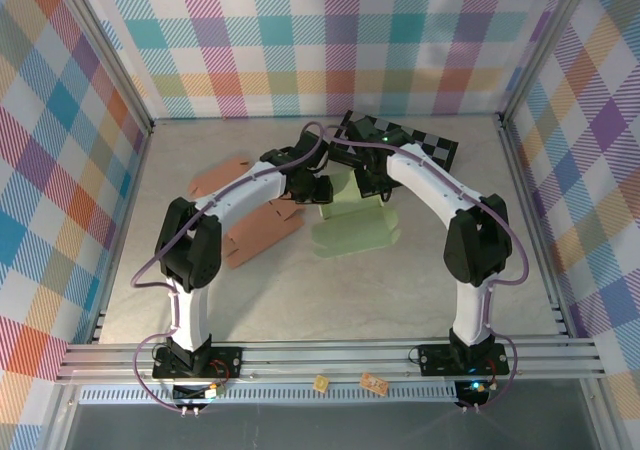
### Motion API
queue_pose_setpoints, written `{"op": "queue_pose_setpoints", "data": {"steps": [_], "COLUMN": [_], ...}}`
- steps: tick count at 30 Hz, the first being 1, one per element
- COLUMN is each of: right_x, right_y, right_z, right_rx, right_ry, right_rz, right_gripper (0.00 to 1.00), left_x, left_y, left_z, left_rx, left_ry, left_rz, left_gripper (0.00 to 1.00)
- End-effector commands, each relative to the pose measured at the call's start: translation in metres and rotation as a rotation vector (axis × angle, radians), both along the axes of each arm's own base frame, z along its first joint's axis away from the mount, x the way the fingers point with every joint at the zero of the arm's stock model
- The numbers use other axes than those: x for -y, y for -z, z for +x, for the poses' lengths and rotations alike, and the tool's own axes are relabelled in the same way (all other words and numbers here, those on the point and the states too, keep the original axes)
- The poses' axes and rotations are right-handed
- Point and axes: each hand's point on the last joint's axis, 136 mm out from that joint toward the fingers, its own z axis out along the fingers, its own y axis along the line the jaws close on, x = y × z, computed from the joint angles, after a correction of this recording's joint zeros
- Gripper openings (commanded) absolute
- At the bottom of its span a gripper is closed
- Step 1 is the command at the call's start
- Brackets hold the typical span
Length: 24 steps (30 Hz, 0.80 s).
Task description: Fold the paper box
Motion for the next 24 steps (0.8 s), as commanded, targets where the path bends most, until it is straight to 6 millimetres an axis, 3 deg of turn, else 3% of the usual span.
{"op": "queue_pose_setpoints", "data": {"steps": [1,7,12,18,22,24], "right_x": [0.003,0.003,0.003,0.003,0.003,0.003], "right_y": [-0.01,-0.007,-0.008,-0.007,-0.007,-0.009], "right_z": [-0.014,-0.016,-0.016,-0.018,-0.017,-0.017], "right_rx": [-0.008,-0.023,-0.022,-0.037,-0.039,-0.041], "right_ry": [0.003,0.008,0.01,0.022,0.028,0.031], "right_rz": [0.009,0.014,0.016,0.012,0.011,0.011], "right_gripper": [0.0,0.0,0.0,0.0,0.0,0.0], "left_x": [0.003,0.012,0.012,0.007,0.005,0.0], "left_y": [-0.039,-0.062,-0.049,-0.051,-0.045,-0.042], "left_z": [0.007,0.012,0.011,0.007,0.002,-0.001], "left_rx": [0.116,0.174,0.135,0.155,0.142,0.144], "left_ry": [-0.01,0.016,0.023,0.028,0.043,0.039], "left_rz": [-0.052,-0.117,-0.089,-0.088,-0.068,-0.044], "left_gripper": [0.31,0.41,0.39,0.4,0.34,0.25]}}
